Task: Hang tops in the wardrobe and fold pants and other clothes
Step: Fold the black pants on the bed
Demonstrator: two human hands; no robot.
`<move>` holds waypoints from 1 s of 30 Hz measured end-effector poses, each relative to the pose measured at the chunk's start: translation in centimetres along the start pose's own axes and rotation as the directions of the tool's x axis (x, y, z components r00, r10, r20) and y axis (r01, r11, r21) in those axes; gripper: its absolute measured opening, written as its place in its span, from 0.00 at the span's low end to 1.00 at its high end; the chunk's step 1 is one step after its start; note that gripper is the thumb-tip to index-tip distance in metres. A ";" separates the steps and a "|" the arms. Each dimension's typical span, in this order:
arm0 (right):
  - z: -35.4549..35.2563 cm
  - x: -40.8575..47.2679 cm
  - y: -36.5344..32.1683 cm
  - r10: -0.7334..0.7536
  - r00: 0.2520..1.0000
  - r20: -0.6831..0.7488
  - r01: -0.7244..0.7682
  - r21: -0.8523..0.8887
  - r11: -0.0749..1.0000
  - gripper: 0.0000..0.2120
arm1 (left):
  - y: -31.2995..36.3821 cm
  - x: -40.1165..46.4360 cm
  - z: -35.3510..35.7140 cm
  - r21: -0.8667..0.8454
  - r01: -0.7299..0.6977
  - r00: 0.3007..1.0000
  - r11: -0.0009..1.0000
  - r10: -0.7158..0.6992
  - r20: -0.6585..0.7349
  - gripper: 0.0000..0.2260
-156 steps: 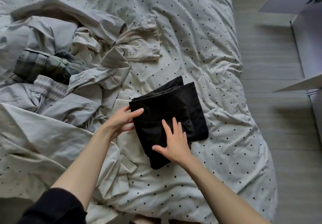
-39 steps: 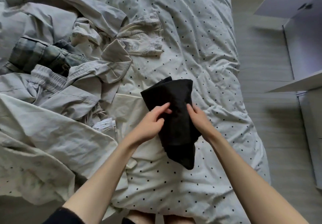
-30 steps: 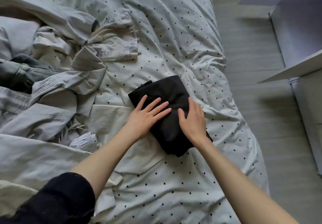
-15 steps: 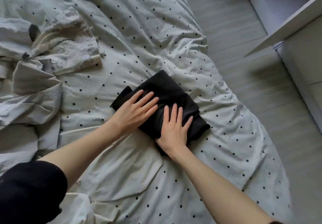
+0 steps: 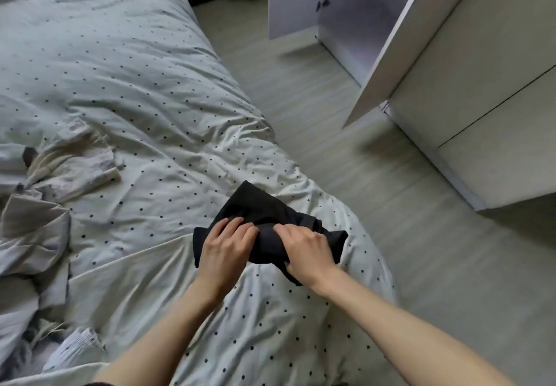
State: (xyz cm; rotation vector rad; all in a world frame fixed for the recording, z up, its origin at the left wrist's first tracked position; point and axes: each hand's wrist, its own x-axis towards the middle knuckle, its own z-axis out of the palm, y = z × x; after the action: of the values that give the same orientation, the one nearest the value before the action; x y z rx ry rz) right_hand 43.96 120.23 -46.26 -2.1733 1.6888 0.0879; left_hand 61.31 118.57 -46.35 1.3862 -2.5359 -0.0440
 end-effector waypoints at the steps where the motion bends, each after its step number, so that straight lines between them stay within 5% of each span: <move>1: -0.7 -1.1 1.2 0.007 1.000 0.002 -0.007 -0.009 1.000 0.26 | 1.6 0.5 -0.2 -0.015 0.002 1.000 1.000 -0.002 0.006 0.14; 9: -11.7 -10.8 19.5 0.169 0.966 -0.196 -0.196 -0.131 0.972 0.23 | 20.3 14.8 -2.2 -0.010 -0.189 0.980 0.982 0.188 -0.066 0.10; 13: -17.1 -14.8 29.4 0.128 0.970 -0.207 -0.164 -0.171 0.972 0.25 | 29.9 21.3 -2.2 -0.030 -0.220 0.970 0.975 0.216 -0.109 0.09; 17: -21.3 -17.6 37.0 0.075 0.929 -0.361 -0.163 -0.220 0.962 0.24 | 36.6 26.7 -1.8 0.012 -0.258 0.947 0.966 0.255 -0.197 0.08; 22: -24.4 -15.1 41.3 -0.107 0.810 -0.577 -0.131 -0.357 0.925 0.17 | 37.8 31.7 -2.0 0.106 -0.256 0.912 0.961 0.277 -0.302 0.12; 30: -31.8 -3.0 40.3 -0.343 0.714 -0.611 0.012 -0.479 0.878 0.14 | 30.1 39.1 -5.2 0.211 -0.092 0.908 0.973 0.169 -0.384 0.15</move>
State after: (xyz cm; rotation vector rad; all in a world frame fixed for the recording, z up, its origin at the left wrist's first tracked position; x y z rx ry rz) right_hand -0.73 104.24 -26.55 -2.9743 1.9345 -0.5047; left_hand 17.57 103.00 -28.95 1.1372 -2.3188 0.4700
